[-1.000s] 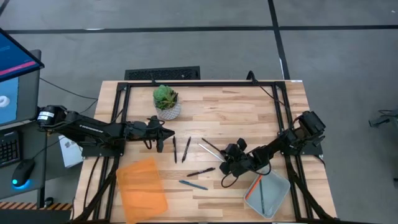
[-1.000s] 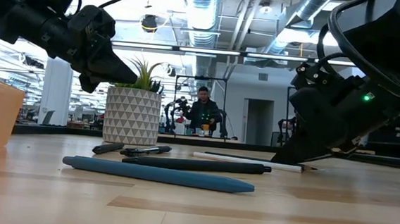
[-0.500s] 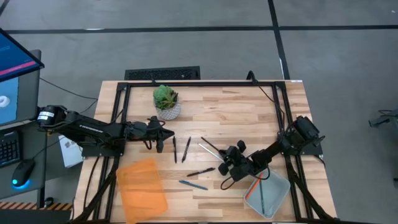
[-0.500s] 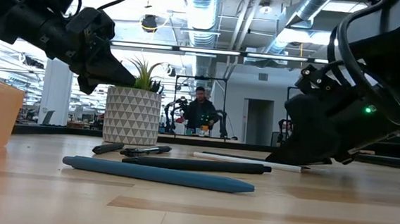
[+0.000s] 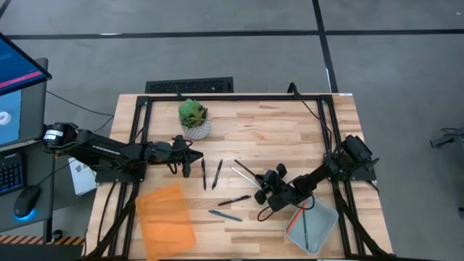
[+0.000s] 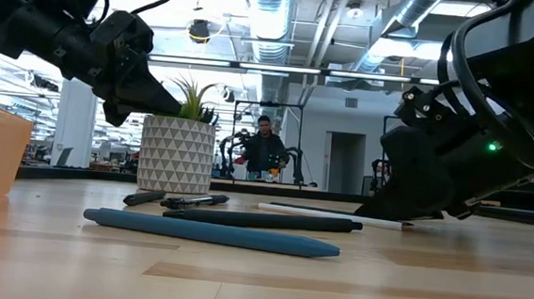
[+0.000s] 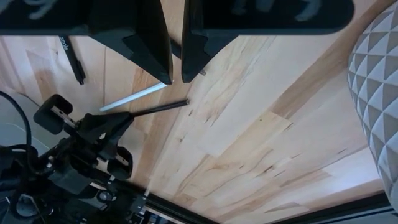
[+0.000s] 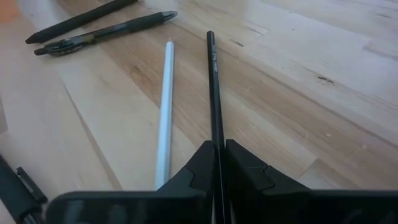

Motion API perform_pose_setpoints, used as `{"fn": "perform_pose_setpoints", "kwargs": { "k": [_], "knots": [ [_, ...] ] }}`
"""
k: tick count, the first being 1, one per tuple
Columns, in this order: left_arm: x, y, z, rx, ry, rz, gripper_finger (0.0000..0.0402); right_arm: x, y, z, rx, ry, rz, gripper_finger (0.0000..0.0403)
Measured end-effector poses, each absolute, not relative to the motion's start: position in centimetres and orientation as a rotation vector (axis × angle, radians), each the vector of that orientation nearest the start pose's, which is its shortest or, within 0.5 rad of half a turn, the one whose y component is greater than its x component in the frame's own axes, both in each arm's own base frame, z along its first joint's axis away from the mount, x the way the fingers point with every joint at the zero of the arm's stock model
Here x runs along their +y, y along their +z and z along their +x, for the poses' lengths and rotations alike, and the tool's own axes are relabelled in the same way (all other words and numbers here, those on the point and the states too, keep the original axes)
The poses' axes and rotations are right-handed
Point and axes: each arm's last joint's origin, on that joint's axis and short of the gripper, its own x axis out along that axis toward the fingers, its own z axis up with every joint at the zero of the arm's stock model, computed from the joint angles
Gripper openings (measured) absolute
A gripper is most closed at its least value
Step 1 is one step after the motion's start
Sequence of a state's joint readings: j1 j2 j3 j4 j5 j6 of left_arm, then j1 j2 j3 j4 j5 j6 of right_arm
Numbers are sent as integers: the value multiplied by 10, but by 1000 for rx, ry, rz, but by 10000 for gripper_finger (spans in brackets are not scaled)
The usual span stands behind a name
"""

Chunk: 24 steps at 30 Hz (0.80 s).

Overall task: Sort pens & pencils
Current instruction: Put the black pencil into the gray bin

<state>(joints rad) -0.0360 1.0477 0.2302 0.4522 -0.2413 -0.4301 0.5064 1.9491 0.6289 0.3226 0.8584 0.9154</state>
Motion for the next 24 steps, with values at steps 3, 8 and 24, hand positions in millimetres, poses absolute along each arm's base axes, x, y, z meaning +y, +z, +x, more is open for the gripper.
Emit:
{"fn": "perform_pose_setpoints", "kwargs": {
  "k": [3, 8, 24],
  "knots": [
    [0, 160, 189, 313, 277, -373, 25, 118, 54, 259, 543, -624, 233, 36],
    [0, 159, 189, 324, 280, -371, 25, 118, 54, 259, 540, -623, 235, 36],
    [0, 158, 188, 333, 282, -369, 25, 117, 74, 262, 525, -578, 222, 39]
  ]
}}
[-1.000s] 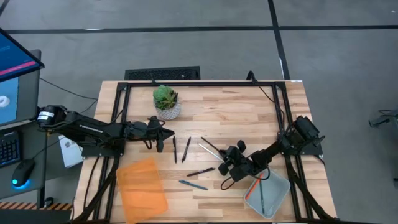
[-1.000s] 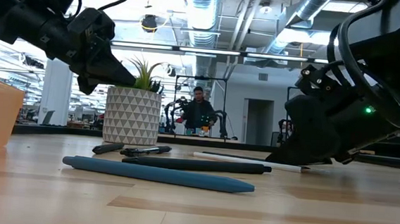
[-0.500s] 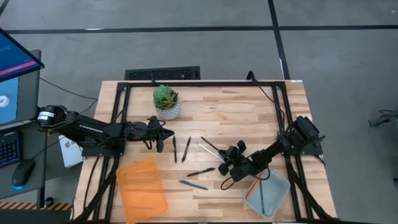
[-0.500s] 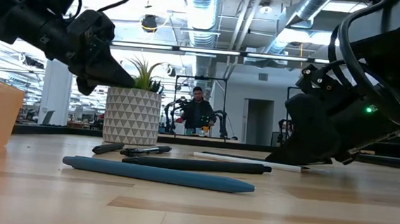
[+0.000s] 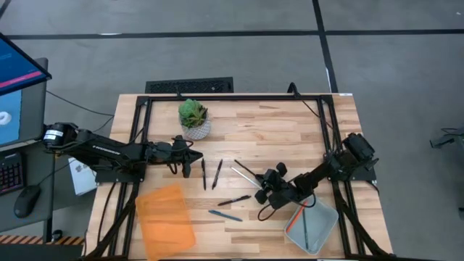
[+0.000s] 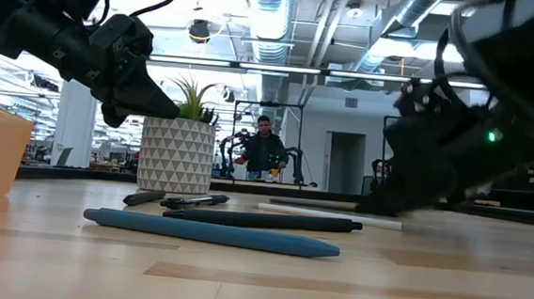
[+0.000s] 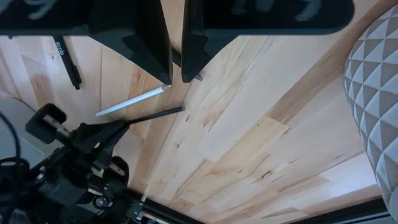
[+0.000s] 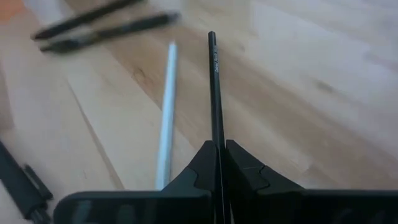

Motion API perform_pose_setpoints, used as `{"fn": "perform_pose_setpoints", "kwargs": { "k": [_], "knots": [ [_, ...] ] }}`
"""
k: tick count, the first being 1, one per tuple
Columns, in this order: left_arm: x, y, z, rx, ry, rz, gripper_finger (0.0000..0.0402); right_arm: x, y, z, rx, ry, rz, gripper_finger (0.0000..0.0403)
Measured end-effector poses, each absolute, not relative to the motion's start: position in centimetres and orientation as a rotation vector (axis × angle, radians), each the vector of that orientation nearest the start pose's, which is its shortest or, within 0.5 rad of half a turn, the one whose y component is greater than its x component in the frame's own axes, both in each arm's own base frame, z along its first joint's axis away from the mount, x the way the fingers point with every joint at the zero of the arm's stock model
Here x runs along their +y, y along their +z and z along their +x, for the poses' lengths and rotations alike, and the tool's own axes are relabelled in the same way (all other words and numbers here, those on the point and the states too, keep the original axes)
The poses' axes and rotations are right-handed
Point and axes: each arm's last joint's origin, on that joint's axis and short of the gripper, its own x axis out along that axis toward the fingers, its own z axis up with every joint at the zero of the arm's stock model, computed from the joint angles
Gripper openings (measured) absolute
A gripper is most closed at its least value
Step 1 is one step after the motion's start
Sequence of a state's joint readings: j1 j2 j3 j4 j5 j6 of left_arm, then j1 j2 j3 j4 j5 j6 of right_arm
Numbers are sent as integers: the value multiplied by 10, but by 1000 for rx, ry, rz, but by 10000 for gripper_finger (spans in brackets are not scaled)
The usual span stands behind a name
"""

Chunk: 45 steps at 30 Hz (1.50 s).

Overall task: Sort pens & pencils
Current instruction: Put the black pencil into the gray bin

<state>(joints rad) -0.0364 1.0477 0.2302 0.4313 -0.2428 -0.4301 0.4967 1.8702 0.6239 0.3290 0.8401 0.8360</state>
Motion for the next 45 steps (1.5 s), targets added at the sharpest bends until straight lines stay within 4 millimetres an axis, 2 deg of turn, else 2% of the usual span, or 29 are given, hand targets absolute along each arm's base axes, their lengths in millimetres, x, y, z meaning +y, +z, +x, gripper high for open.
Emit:
{"fn": "perform_pose_setpoints", "kwargs": {
  "k": [13, 19, 35, 45],
  "knots": [
    [0, 157, 188, 348, 286, -367, 25, 109, 124, 265, 439, -535, 150, 36],
    [0, 156, 188, 356, 287, -365, 25, 102, 148, 261, 411, -535, 165, 38],
    [0, 156, 188, 356, 287, -366, 25, 92, 182, 245, 418, -500, 151, 37],
    [0, 156, 187, 361, 287, -365, 25, 91, 189, 242, 404, -480, 155, 38]
  ]
}}
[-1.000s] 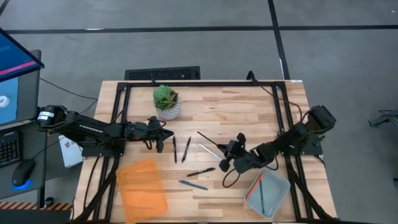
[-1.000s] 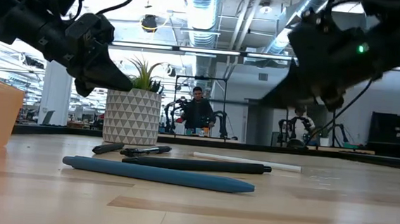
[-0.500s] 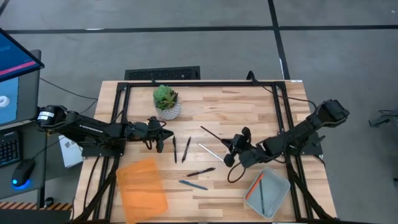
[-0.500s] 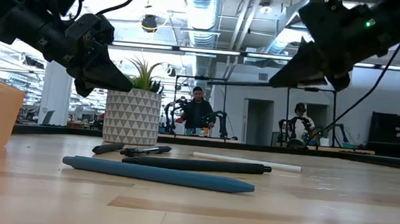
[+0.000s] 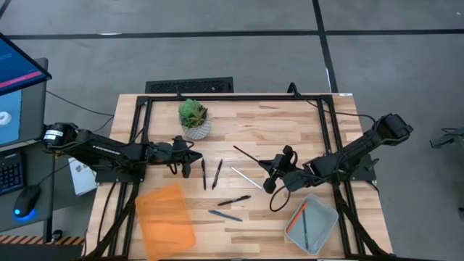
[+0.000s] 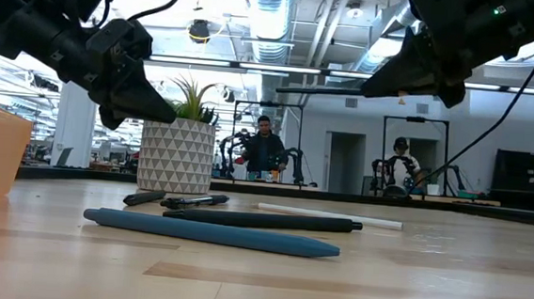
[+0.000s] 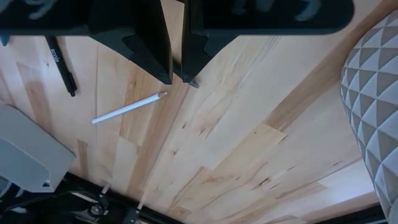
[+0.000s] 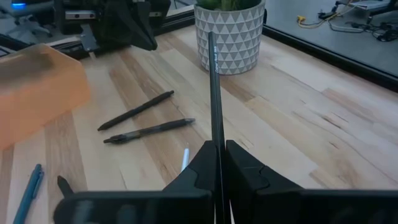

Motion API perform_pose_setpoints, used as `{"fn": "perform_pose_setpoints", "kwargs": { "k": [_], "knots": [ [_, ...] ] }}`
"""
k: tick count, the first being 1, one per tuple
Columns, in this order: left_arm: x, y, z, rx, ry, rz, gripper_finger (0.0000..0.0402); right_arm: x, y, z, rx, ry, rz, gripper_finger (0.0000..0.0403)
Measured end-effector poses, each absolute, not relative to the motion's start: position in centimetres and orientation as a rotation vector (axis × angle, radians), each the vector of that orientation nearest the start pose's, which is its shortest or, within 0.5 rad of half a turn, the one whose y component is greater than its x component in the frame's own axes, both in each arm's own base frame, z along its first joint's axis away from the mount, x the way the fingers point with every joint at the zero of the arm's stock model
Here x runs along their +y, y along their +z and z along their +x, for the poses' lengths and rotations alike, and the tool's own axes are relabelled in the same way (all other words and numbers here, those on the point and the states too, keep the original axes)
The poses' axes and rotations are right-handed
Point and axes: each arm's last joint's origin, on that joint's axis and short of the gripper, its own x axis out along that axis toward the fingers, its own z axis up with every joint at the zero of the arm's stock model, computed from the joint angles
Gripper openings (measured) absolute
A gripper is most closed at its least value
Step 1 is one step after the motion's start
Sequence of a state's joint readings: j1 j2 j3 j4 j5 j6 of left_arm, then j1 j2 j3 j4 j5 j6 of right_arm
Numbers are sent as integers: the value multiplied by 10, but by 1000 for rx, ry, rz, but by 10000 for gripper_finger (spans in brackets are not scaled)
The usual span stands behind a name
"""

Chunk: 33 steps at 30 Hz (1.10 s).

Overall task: Sort pens & pencils
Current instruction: Put the black pencil into the gray bin

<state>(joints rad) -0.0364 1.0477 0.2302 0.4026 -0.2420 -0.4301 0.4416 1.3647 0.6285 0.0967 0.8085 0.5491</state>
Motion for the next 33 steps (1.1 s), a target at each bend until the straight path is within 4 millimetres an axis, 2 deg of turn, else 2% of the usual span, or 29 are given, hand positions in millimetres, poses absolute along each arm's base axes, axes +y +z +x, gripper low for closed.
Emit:
{"fn": "perform_pose_setpoints", "kwargs": {
  "k": [8, 15, 25, 33],
  "knots": [
    [0, 155, 187, 365, 288, -364, 25, 93, 191, 243, 399, -451, 175, 38],
    [0, 155, 187, 375, 290, -362, 25, 103, 198, 239, 384, -357, 215, 35],
    [0, 154, 187, 381, 291, -362, 25, 121, 217, 218, 352, -238, 234, 35],
    [0, 154, 187, 380, 292, -366, 25, 134, 223, 195, 400, -150, 238, 39]
  ]
}}
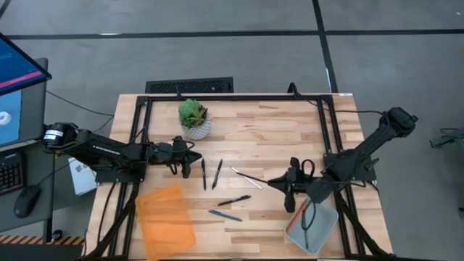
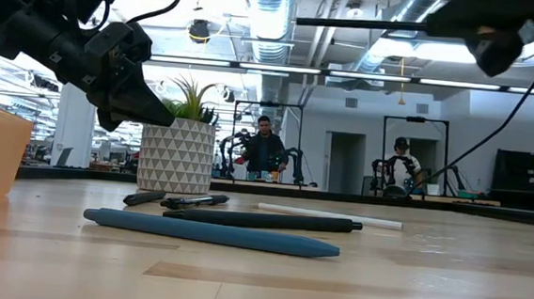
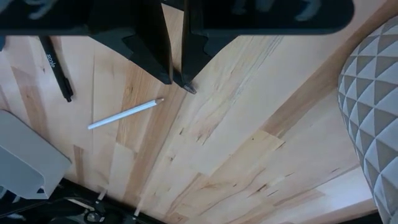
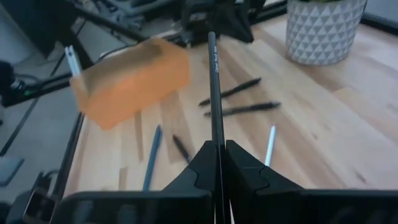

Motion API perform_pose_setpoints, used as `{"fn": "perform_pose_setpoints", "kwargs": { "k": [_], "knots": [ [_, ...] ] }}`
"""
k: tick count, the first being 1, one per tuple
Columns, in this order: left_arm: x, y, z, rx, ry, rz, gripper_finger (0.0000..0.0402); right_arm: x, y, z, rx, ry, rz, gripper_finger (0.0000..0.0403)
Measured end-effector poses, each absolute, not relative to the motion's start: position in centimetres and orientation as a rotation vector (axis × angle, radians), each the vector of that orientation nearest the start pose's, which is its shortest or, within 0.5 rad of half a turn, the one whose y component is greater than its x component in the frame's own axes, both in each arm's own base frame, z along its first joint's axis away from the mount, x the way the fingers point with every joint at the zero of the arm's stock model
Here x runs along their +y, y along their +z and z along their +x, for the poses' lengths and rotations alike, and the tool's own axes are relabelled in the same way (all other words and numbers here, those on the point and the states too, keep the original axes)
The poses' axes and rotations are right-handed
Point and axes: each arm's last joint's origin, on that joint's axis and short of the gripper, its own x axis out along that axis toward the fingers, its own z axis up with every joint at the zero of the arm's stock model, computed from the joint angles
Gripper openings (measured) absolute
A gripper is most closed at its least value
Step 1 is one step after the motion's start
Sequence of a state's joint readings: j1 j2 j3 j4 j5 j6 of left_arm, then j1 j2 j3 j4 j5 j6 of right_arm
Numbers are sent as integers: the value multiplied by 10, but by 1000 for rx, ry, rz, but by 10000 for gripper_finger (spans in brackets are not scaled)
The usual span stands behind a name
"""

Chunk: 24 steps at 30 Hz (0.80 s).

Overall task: Sort pens & pencils
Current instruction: Put the black pencil into the gray bin

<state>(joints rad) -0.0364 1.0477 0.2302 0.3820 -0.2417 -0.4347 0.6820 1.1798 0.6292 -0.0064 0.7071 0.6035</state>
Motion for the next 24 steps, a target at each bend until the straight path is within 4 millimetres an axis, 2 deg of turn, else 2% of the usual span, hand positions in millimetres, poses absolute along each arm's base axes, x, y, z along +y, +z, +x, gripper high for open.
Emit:
{"fn": "perform_pose_setpoints", "kwargs": {
  "k": [16, 24],
  "knots": [
    [0, 155, 187, 368, 302, -426, 25, 163, 217, 149, 535, 22, 204, 35],
    [0, 160, 189, 301, 293, -469, 25, 179, 211, 120, 636, 111, 248, 38]
  ]
}}
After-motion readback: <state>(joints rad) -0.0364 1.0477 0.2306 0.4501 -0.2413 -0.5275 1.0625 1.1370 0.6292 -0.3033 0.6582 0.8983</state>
